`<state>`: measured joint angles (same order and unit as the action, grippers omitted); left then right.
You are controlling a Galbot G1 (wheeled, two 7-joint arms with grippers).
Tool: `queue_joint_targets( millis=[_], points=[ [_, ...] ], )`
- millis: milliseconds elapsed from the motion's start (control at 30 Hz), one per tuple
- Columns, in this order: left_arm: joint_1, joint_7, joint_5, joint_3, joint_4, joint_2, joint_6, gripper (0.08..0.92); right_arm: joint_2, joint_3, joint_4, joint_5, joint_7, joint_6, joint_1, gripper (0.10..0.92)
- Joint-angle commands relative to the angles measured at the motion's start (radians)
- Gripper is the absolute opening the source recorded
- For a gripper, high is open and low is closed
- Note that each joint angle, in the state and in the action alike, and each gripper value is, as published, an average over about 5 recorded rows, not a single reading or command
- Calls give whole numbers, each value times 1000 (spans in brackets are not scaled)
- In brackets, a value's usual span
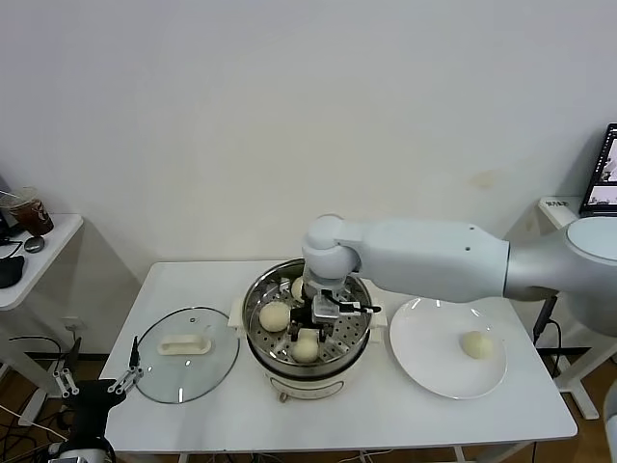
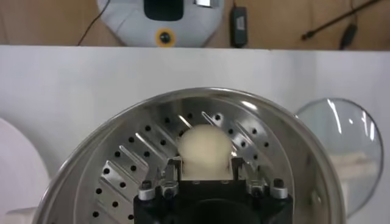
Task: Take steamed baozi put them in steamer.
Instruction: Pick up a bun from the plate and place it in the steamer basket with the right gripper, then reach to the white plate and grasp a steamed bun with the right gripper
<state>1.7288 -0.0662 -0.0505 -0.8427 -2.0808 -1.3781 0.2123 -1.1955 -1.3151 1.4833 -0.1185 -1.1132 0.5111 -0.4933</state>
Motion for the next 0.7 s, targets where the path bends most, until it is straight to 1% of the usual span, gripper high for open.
queue_joint_targets(
  millis=[33, 233, 300, 367, 533, 700],
  points=[
    [1, -1, 1, 0, 2, -1, 1, 823, -5, -7, -2, -39, 13, 47, 11, 544],
    [1, -2, 1, -2, 1, -1, 1, 823, 41, 57, 0, 15, -6, 14, -29, 708],
    [0, -1, 0, -3, -1, 0, 0, 823, 81, 93, 2, 52, -21, -23, -54, 765],
    [-1, -1, -1, -4, -1, 2, 0, 823, 132, 128, 8, 84, -33, -82, -76, 802],
    [-4, -1, -4, -6, -2, 11, 0, 823, 309, 195, 28, 122, -36, -289, -104, 822],
    [-11, 0, -4, -3, -2, 19, -1, 823, 507, 232, 71, 180, -44, -579, -91, 823]
  ],
)
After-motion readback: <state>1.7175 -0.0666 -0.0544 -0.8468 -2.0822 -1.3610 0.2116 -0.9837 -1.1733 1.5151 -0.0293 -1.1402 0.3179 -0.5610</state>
